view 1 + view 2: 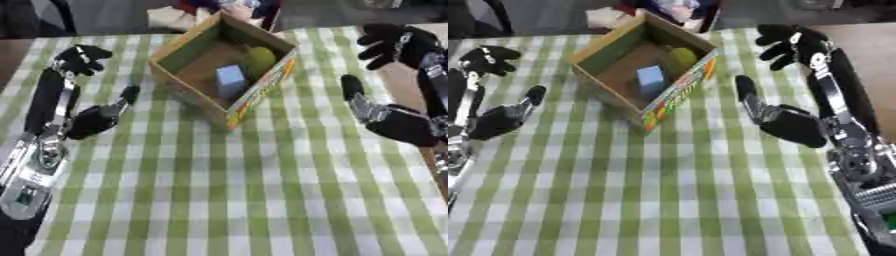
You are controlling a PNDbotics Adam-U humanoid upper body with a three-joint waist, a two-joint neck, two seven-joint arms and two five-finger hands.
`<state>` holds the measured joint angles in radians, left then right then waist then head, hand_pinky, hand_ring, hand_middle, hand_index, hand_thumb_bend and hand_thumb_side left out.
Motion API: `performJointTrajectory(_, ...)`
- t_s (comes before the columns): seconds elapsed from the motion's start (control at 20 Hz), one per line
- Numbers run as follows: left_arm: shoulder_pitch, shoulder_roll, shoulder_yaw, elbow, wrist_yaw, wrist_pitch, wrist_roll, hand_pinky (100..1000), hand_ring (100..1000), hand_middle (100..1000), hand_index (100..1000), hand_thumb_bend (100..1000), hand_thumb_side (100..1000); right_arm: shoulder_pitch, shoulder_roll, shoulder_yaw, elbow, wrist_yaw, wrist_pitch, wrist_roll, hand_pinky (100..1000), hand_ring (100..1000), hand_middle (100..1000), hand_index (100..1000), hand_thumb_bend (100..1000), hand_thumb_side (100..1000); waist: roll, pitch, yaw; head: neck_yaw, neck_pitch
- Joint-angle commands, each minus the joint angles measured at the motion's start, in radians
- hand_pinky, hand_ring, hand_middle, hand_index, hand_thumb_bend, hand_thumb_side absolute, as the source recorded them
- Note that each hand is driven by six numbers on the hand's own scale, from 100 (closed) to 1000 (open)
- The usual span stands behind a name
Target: Pick up objects on the table and place them in the box.
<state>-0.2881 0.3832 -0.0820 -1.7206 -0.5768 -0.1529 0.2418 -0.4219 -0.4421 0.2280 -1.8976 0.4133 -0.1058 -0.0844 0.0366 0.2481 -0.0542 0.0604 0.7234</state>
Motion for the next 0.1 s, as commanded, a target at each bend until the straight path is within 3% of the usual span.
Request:
performJointTrajectory(0.05, 0.012, 0.005, 0.009, -0.058, 0.064, 0.004, -0.017, 605, 620, 692, 770, 472, 710, -0.011, -0.005, -0.011, -0.008, 0.005, 0.000, -0.004, 579, 661, 701, 856, 228, 377, -0.001, -0.015, 0.001, -0.004, 0.015)
performJointTrajectory(0.1, 0.016, 0.005, 0.011, -0.063, 0.084, 0.004, -0.021, 605, 619, 691, 770, 471, 712, -0.010, -0.005, -0.011, -0.008, 0.006, 0.000, -0.005, 579, 661, 701, 856, 228, 379, -0.002, -0.015, 0.001, -0.005, 0.017)
